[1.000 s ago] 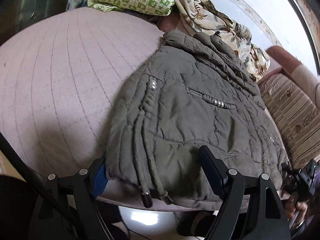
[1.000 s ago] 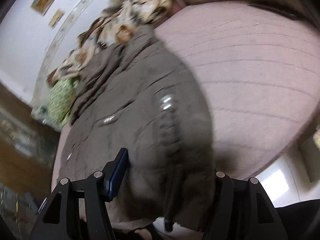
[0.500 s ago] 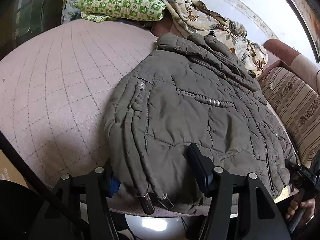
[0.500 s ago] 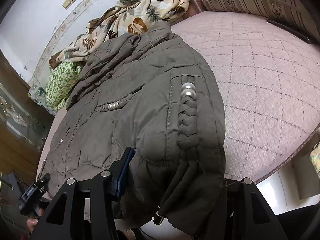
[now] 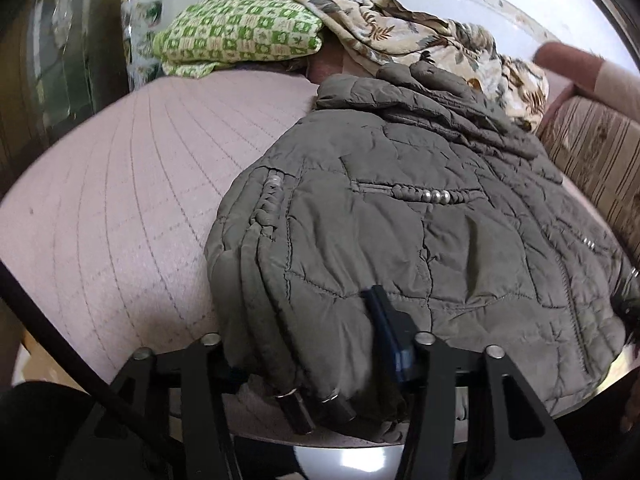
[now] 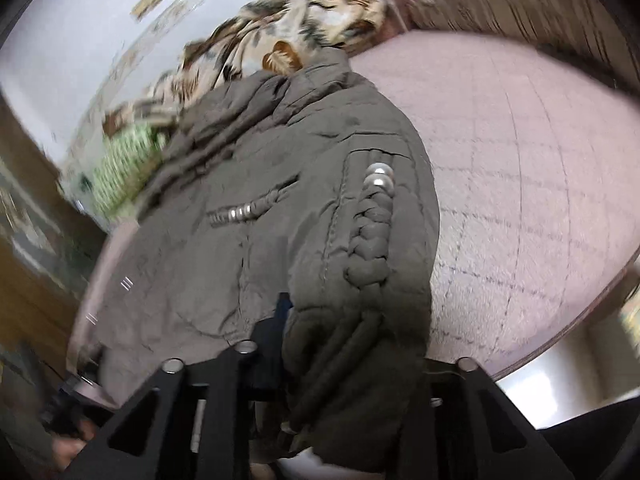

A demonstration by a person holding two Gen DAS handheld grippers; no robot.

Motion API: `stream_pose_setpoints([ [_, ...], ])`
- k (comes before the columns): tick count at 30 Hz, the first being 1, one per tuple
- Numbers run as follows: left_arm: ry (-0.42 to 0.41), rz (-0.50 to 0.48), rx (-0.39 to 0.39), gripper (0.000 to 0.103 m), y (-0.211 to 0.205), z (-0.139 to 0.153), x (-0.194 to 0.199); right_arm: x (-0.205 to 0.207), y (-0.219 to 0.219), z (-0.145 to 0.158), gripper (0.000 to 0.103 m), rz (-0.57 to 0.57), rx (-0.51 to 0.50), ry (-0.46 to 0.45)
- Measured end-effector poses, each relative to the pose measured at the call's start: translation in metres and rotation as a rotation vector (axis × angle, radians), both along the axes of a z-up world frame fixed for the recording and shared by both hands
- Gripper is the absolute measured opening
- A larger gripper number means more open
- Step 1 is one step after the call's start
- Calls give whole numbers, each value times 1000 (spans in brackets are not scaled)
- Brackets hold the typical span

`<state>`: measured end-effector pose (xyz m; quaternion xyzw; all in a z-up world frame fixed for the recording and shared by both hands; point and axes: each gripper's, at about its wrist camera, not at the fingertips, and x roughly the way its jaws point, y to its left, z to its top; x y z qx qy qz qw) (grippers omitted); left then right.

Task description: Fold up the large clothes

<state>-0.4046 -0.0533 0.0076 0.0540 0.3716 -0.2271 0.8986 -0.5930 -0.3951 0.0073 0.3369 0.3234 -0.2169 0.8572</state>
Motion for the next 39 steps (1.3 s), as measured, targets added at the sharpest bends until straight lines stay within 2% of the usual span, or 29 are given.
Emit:
stream_pose_setpoints([
  [3,-49,-9,48,38,-7,3,-6,2,2,0,23,3,-36,20],
  [11,-87,-15,119,37,-16,4,-10,1,-2,-5,23,6,-41,19],
  [27,-106,-16,144,36,-18,4,-14,-3,-2,-3,23,7,-44,9],
  [35,-130,-20,152,31,-19,9,-19,-10,-4,3,21,3,-24,-42],
  [39,-168,-27,133,27,-16,18,-24,-14,-1,15,19,12,-47,-90],
])
